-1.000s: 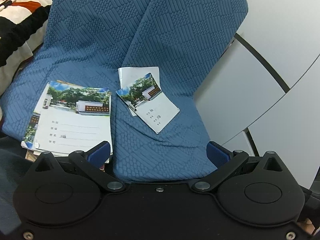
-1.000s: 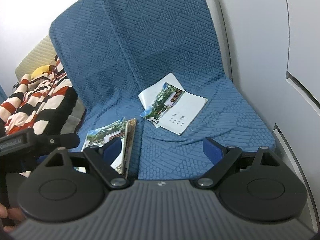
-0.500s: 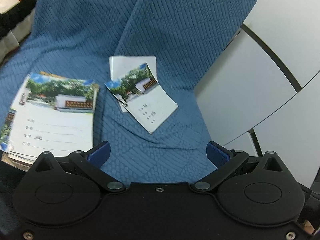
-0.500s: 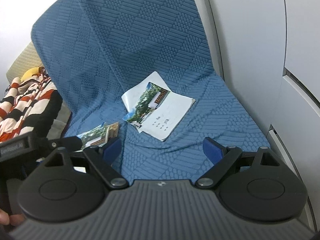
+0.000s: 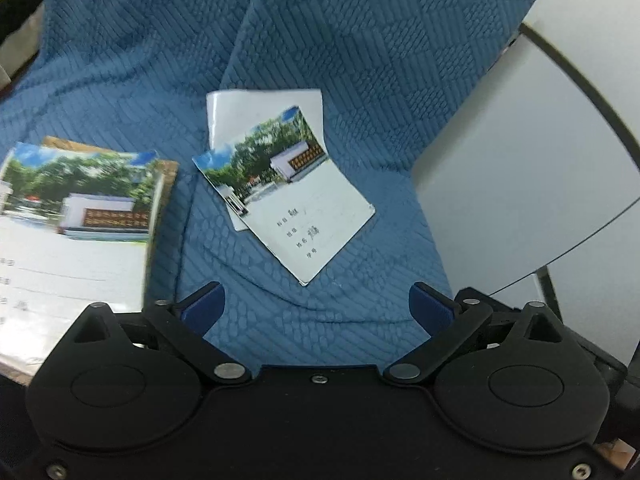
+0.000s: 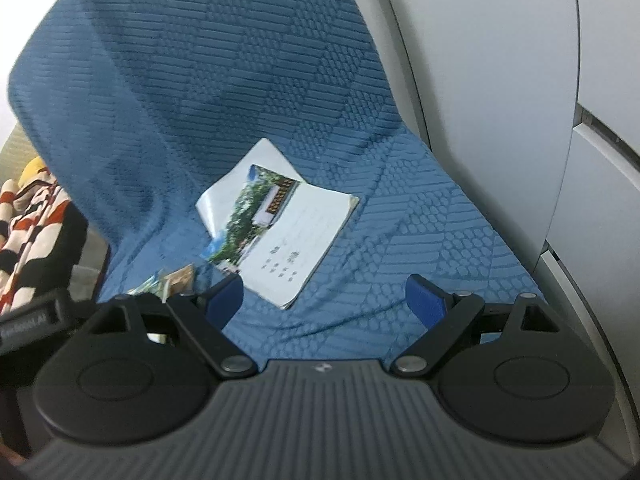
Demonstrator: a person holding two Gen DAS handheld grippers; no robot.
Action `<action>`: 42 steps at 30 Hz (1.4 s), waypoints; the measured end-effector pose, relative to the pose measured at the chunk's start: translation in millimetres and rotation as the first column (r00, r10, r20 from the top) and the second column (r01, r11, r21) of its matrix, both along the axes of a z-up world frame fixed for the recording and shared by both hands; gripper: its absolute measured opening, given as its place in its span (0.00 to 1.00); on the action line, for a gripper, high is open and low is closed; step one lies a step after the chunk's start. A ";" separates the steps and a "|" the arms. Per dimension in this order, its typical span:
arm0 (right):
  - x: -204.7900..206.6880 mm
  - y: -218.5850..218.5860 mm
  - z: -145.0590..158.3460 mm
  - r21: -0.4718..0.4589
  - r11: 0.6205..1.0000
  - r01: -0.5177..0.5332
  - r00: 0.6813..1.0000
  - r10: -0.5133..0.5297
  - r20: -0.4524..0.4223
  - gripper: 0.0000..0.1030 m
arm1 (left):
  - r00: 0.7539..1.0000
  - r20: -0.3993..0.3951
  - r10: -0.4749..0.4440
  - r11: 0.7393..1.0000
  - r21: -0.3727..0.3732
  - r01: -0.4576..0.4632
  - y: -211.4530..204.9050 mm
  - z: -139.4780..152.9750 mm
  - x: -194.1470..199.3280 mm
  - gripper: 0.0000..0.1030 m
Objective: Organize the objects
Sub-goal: 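Move both grippers down to the remaining postcard set on the seat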
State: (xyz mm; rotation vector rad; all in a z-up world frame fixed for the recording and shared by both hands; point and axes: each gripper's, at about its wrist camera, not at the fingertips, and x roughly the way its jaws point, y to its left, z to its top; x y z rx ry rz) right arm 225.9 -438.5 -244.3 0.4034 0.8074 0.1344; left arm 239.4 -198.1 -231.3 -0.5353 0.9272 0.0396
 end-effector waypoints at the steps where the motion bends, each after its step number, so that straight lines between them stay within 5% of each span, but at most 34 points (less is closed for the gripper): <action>1: 5.7 -2.1 -4.4 0.001 1.000 0.008 1.000 -0.008 -0.007 0.87 | 1.000 -0.008 -0.002 1.000 -0.004 0.002 -1.1 -5.5 5.9 0.92; 9: 45.4 -12.6 -37.7 0.039 0.999 0.033 0.999 -0.032 -0.018 0.86 | 0.998 -0.064 -0.026 0.998 -0.061 0.022 -5.5 -56.0 51.2 0.73; 17: 90.4 -6.7 -68.1 0.087 0.996 -0.008 0.998 0.013 -0.062 0.43 | 0.991 -0.134 0.026 0.980 -0.194 -0.052 13.5 -102.6 84.0 0.50; 21: 108.9 -0.1 -86.1 0.114 0.993 -0.025 0.996 0.035 -0.084 0.37 | 0.984 -0.165 0.065 0.969 -0.225 -0.101 25.6 -116.0 94.9 0.50; 30: 135.9 5.4 -114.8 0.229 0.974 -0.004 0.988 0.040 -0.150 0.36 | 0.986 -0.148 0.073 0.949 -0.295 -0.114 29.7 -121.2 107.0 0.67; 36: 141.0 -0.4 -129.4 0.357 0.934 0.028 0.984 0.036 -0.174 0.34 | 0.982 -0.134 0.133 0.868 -0.462 -0.181 49.4 -133.9 102.7 0.67; 42: 145.2 -12.2 -143.7 0.502 0.859 0.097 0.975 0.019 -0.221 0.34 | 0.978 -0.053 0.203 0.704 -0.687 -0.183 67.5 -148.9 86.7 0.66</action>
